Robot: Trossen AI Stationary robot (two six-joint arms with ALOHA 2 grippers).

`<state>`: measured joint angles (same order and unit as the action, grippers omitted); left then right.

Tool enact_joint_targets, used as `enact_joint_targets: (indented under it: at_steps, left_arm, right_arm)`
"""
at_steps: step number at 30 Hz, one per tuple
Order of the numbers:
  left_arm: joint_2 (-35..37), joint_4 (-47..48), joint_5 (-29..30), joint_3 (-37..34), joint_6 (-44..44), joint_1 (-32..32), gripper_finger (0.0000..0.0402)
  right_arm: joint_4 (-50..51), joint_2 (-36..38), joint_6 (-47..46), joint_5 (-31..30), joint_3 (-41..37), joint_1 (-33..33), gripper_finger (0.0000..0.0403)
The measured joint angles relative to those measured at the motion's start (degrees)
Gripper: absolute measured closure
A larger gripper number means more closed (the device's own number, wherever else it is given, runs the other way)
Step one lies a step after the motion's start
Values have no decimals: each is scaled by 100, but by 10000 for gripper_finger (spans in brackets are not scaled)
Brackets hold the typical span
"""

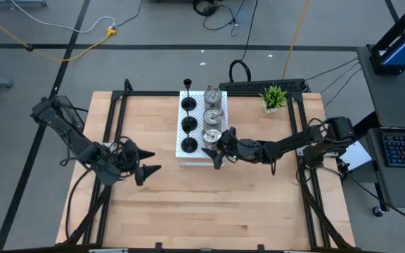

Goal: Pick & Place candle stick holders
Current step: Put the silver scented candles on the shelf aligned with the other silver scented candles

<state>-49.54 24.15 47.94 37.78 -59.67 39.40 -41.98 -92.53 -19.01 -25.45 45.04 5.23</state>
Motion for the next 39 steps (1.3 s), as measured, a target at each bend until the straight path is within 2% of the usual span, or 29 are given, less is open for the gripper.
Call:
enact_joint_targets:
  at_steps: [11,20,24,35,39]
  left_arm:
    - [0,8,-306,0,110,-164,25]
    - [0,4,-350,0,152,-162,36]
    - [-2,4,-350,0,154,-162,33]
    - [-2,4,-352,0,152,-162,26]
    - [-2,3,-352,0,149,-162,31]
  right_arm:
    - [-110,-131,35,17,-2,-63,56]
    - [-11,-129,17,35,0,-184,44]
    - [-26,-128,22,346,0,-186,39]
    - [-97,-126,-255,306,2,-305,37]
    - [-96,-126,-245,525,2,-363,37]
